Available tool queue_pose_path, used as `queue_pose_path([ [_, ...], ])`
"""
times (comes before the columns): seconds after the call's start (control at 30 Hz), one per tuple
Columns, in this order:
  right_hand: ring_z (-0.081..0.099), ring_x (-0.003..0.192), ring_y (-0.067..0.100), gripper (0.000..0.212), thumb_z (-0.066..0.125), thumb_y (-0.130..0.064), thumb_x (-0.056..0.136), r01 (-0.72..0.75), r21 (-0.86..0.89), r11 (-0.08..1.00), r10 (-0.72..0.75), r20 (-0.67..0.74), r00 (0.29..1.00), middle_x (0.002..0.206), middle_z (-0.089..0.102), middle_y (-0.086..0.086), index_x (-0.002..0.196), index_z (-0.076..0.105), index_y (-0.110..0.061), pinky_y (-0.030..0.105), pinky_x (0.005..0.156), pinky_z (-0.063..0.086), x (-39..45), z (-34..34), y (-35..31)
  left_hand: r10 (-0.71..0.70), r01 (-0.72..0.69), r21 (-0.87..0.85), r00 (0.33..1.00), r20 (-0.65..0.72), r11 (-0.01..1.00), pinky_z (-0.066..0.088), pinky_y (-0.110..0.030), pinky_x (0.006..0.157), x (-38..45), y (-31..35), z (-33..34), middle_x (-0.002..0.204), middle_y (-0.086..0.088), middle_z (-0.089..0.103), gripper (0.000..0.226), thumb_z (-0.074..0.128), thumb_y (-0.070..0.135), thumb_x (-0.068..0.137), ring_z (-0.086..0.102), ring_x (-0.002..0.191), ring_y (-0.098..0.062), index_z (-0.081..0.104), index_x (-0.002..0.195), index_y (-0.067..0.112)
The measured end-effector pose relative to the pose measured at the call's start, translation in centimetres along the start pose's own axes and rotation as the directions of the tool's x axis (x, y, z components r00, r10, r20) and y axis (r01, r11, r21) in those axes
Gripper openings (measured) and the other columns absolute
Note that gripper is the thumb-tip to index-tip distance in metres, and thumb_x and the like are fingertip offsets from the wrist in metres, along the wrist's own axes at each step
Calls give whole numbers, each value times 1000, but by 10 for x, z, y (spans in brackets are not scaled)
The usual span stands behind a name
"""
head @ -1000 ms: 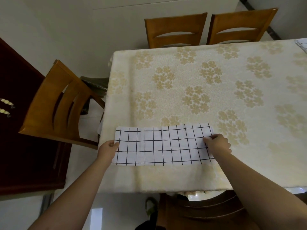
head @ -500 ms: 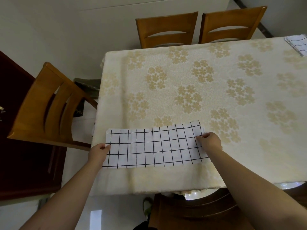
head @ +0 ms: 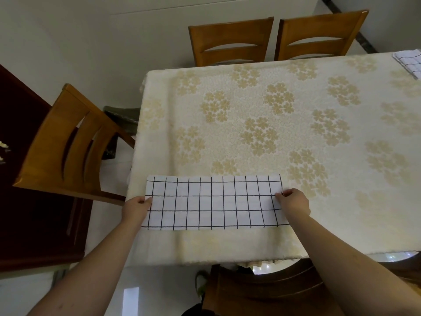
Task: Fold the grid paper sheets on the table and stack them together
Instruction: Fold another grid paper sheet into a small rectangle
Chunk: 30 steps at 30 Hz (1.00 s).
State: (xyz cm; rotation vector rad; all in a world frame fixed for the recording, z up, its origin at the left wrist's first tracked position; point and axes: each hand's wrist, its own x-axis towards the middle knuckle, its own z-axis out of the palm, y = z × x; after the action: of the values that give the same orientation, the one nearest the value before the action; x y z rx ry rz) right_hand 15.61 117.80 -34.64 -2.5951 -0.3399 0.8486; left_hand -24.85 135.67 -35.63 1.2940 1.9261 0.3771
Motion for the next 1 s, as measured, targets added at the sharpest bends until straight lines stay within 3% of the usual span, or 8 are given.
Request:
queue_pose_path([
  [0.1, 55, 80, 23, 15, 65, -37, 88, 21, -20, 1000, -22, -29, 999, 74, 55, -5, 89, 56, -26, 40, 87, 47, -1, 3, 3, 2, -2, 20, 1000, -8, 1000, 46, -33, 86, -1, 1, 0, 98, -6, 65, 25, 67, 23, 90, 60, 98, -28, 69, 104, 3],
  [0.37, 53, 80, 23, 19, 62, -41, 90, 82, -75, 994, -89, -92, 992, 79, 59, -2, 95, 58, -23, 39, 86, 40, 1, 8, 9, -3, 4, 61, 1000, -10, 998, 46, -32, 84, -1, 1, 1, 107, -14, 68, 27, 65, 24, 91, 60, 100, -32, 68, 106, 2],
  [0.47, 60, 92, 28, 24, 64, -40, 89, 134, -121, 984, -151, -139, 979, 95, 66, 3, 101, 60, -20, 38, 81, 40, -1, 9, 11, 20, -19, 104, 1000, -9, 994, 43, -31, 82, -4, 2, 2, 110, -16, 66, 30, 63, 24, 92, 59, 103, -33, 66, 111, 1],
  [0.6, 53, 107, 33, 41, 68, -37, 86, 240, -205, 949, -281, -200, 939, 117, 57, 11, 119, 57, -15, 43, 86, 39, -6, 13, 14, 48, -47, 123, 999, -6, 991, 45, -34, 84, -5, 3, 4, 111, -17, 66, 30, 61, 23, 93, 59, 103, -33, 65, 112, 0],
  [0.7, 48, 111, 36, 45, 69, -27, 84, 366, -254, 895, -425, -237, 874, 123, 53, 14, 124, 56, -12, 46, 90, 35, -13, 21, 17, 57, -56, 130, 998, -6, 990, 47, -36, 87, -4, 2, 3, 112, -17, 66, 30, 60, 23, 94, 60, 103, -34, 65, 113, 0],
  [0.8, 50, 111, 36, 39, 64, -23, 87, 542, -308, 782, -611, -204, 765, 122, 56, 13, 124, 57, -11, 47, 91, 37, -24, 33, 16, 59, -59, 142, 998, -2, 988, 46, -35, 87, -4, 2, 3, 113, -17, 66, 31, 60, 23, 94, 59, 104, -34, 65, 114, 0],
  [0.93, 51, 121, 29, 49, 41, -41, 92, 766, -335, 548, -810, 16, 586, 130, 57, 8, 131, 53, -13, 45, 100, 39, -48, 58, 9, 64, -63, 155, 998, 3, 986, 46, -36, 88, -3, 1, 3, 113, -18, 66, 32, 60, 24, 94, 59, 105, -34, 65, 114, 0],
  [1.0, 43, 133, 26, 56, 40, -44, 94, 823, -370, 432, -844, 155, 513, 142, 49, 7, 141, 44, -13, 43, 109, 32, -60, 74, 7, 67, -67, 152, 998, 5, 986, 46, -35, 87, -3, 1, 3, 112, -18, 66, 31, 60, 24, 93, 59, 104, -34, 65, 112, -1],
])
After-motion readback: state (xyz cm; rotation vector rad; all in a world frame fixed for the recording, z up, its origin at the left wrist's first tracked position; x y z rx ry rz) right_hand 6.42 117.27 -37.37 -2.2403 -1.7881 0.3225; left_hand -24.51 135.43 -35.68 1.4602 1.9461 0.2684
